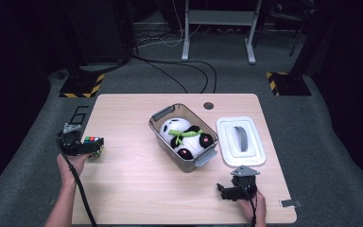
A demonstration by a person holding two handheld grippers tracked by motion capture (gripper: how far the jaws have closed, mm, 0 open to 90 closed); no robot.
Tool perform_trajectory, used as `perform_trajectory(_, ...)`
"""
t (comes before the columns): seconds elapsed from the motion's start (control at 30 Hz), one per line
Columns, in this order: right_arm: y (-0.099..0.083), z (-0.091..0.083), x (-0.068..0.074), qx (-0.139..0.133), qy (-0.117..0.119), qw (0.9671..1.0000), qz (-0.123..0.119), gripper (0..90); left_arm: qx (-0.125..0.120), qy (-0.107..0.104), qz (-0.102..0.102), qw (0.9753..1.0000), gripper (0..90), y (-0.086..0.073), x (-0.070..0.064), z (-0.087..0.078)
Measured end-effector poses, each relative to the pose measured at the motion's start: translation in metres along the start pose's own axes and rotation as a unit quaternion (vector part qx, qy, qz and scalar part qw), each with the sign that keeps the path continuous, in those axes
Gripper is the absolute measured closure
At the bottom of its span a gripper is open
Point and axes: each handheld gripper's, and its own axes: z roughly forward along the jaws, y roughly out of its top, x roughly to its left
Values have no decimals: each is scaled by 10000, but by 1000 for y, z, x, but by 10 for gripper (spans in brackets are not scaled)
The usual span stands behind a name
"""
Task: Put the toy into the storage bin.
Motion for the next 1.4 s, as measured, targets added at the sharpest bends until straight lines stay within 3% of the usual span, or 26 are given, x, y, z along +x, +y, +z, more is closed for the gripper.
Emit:
perform_trajectory(0.2,0,0,0,-7,-2,10000,-6,45,274,188,-59,9994,0,-8,8,21)
perform_trajectory(0.27,0,0,0,-9,-18,10000,-2,45,318,357,-163,9987,11,-14,16,31)
perform_trajectory(0.33,0,0,0,-15,-22,10000,-9,46,329,323,-225,9987,43,-16,19,33)
perform_trajectory(0.4,0,0,0,-21,-31,10000,-21,46,266,316,-262,9988,148,-20,21,35)
perform_trajectory(0.6,0,0,0,-20,-33,10000,-20,46,312,207,-206,9991,214,-29,21,43)
perform_trajectory(0.63,0,0,0,-20,-35,10000,-4,46,335,204,-239,9989,308,-31,22,44)
perform_trajectory(0.73,0,0,0,-10,-30,10000,-1,46,287,277,-156,9991,334,-32,20,43)
perform_trajectory(0.77,0,0,1,-19,-35,10000,29,46,362,275,-39,9990,337,-31,18,41)
perform_trajectory(1.07,0,0,1,-20,-33,10000,35,46,309,145,104,9994,338,-31,8,31)
perform_trajectory(1.2,0,0,1,-22,-35,10000,31,46,256,49,248,9994,339,-26,0,24)
perform_trajectory(1.37,0,0,1,-23,-39,10000,33,46,123,-232,366,9990,338,-19,-15,15)
perform_trajectory(1.4,0,0,1,-23,-37,10000,34,46,105,-291,489,9983,338,-17,-19,13)
